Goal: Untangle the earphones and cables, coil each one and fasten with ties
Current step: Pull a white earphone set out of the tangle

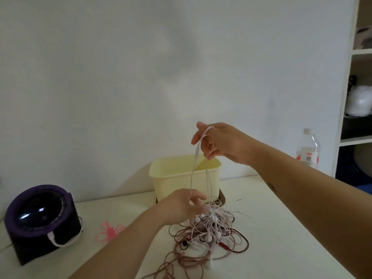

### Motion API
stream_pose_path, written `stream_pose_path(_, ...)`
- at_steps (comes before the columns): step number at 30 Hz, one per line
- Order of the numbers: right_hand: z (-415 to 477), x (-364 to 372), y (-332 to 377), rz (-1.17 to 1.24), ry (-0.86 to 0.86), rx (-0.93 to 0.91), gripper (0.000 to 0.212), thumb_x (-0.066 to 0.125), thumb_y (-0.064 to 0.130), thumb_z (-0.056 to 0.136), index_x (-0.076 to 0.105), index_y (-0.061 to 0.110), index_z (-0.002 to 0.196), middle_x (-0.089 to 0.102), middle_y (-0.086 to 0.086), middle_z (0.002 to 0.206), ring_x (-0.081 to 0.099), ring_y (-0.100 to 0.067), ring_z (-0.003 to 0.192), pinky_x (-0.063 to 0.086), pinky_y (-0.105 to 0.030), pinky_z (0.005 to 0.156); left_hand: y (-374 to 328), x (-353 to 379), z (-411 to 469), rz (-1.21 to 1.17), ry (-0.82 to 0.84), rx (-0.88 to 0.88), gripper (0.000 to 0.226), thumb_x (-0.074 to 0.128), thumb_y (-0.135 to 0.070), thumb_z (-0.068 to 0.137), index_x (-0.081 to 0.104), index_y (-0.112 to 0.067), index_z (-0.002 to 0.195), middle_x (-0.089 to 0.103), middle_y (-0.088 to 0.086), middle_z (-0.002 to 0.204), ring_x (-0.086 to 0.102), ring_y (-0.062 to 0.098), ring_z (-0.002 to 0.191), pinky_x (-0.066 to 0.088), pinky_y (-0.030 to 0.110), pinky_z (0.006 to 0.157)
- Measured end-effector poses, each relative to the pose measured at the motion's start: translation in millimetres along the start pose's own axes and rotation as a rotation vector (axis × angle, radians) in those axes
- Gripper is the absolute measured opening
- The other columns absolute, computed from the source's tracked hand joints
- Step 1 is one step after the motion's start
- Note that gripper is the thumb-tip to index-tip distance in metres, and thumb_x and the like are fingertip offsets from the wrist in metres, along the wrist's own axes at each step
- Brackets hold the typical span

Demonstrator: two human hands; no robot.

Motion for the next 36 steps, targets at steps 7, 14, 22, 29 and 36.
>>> stream_pose_path(7,-2.7,-16.6,1.1,0.140,-0.097,-0.009,0.024,0.048,0.025,0.095,0.065,0.017,0.080,0.064,0.010,0.059,0.051,-0.014,0.060,0.042,-0.025,0.063,-7.4,0.1,8.4,-0.031,-0.156,0.066,0.021,0.050,-0.024,0.094,0.063,-0.027,0.079,0.052,-0.020,0.078,0.048,-0.008,0.066,0.034,0.006,0.059)
stream_pose_path(14,1.5,-18.4,-9.9,0.283,-0.036,0.066,0.058,0.034,0.059,0.094,0.063,0.011,0.079,0.060,-0.005,0.059,0.049,-0.019,0.055,0.039,-0.027,0.059,-5.4,4.6,5.0,-0.199,-0.017,0.051,0.017,0.057,-0.024,0.090,0.066,-0.028,0.104,0.067,-0.016,0.101,0.062,0.000,0.097,0.050,0.018,0.087)
stream_pose_path(22,-3.1,-7.5,-5.2,0.127,0.073,0.039,0.069,0.025,0.060,0.096,0.065,0.006,0.080,0.044,-0.006,0.055,0.026,-0.013,0.043,0.024,-0.026,0.051,-20.3,28.6,7.9,0.044,0.003,0.070,0.021,0.054,-0.030,0.090,0.069,-0.018,0.098,0.065,-0.013,0.097,0.057,0.005,0.086,0.044,0.019,0.074)
stream_pose_path(29,-25.6,7.3,-42.1,-0.788,0.268,0.091,0.049,0.043,0.047,0.095,0.069,0.006,0.099,0.065,-0.002,0.084,0.061,-0.015,0.073,0.048,-0.024,0.072,-8.3,12.2,-1.8,-0.080,-0.203,0.097,0.016,0.056,-0.023,0.093,0.068,-0.013,0.092,0.058,-0.021,0.077,0.049,-0.014,0.061,0.036,0.007,0.059)
stream_pose_path(36,-38.0,24.7,-92.4,-0.728,0.295,0.176,0.020,0.063,0.038,0.088,0.072,0.023,0.098,0.067,0.015,0.076,0.059,0.005,0.071,0.045,-0.016,0.069,7.3,-6.8,-18.7,-0.174,-0.271,0.075,0.005,0.066,-0.023,0.087,0.068,-0.027,0.087,0.065,-0.016,0.080,0.049,-0.008,0.052,0.035,0.006,0.053)
Point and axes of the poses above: each hand's wrist, its own z-axis towards the middle knuckle, its own x-axis out of the palm, y = z × x, the point moved 5 cm from there along z, towards the middle knuckle
